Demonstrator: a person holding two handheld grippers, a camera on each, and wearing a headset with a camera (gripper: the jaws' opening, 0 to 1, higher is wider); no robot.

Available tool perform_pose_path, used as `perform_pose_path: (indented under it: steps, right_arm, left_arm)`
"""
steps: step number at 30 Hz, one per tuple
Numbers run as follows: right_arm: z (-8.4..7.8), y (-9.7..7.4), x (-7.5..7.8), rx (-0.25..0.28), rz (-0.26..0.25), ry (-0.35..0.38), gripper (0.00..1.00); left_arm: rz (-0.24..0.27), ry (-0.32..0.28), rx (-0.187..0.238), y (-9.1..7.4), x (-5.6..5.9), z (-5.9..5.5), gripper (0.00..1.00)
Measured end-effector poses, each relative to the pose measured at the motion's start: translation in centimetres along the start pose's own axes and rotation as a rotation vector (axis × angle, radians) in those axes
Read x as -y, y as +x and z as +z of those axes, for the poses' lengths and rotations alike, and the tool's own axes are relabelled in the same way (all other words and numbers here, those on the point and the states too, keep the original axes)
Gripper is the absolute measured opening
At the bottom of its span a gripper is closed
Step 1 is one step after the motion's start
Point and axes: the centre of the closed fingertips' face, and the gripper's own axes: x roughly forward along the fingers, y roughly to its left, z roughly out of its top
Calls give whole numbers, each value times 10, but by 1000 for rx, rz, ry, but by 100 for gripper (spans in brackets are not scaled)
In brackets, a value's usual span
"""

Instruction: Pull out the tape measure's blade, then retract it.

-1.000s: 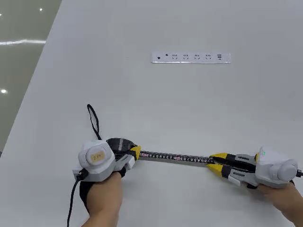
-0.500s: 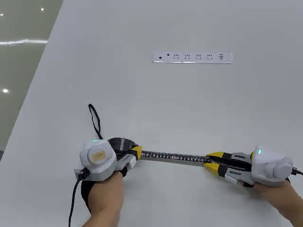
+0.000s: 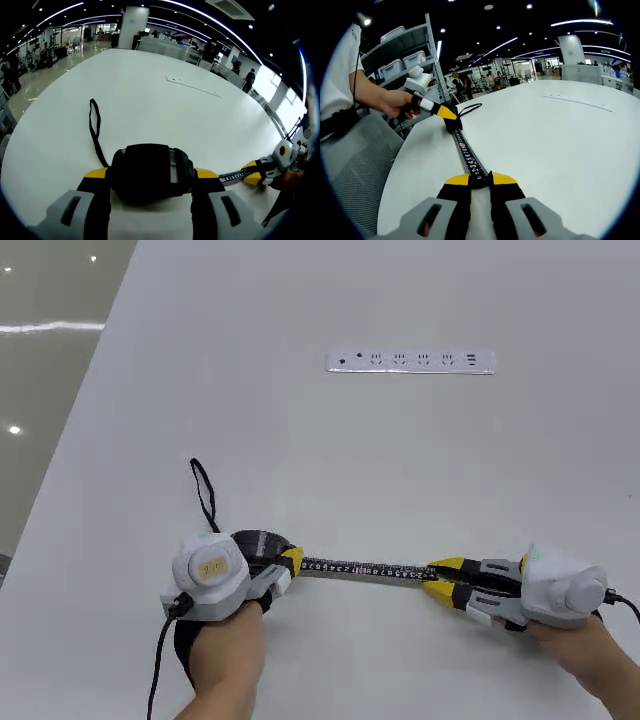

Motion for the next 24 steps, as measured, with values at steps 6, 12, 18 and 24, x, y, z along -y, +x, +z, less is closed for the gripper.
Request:
perform_pose_path:
  steps: [6, 12, 18, 24]
  right_arm:
    - [2, 6, -1, 3, 2, -3, 13]
    - [4, 10, -3, 8, 6, -1, 13]
    - [5, 15, -6, 8, 15, -3, 13]
    - [6, 19, -8, 9, 20, -2, 13]
  left_arm:
    - [-1, -2, -2, 0, 0, 0, 62]
    - [0, -2, 0, 0, 0, 0, 62]
    - [-2, -2, -1, 0, 0, 0, 62]
    - [-3, -2, 0, 0, 0, 0, 63]
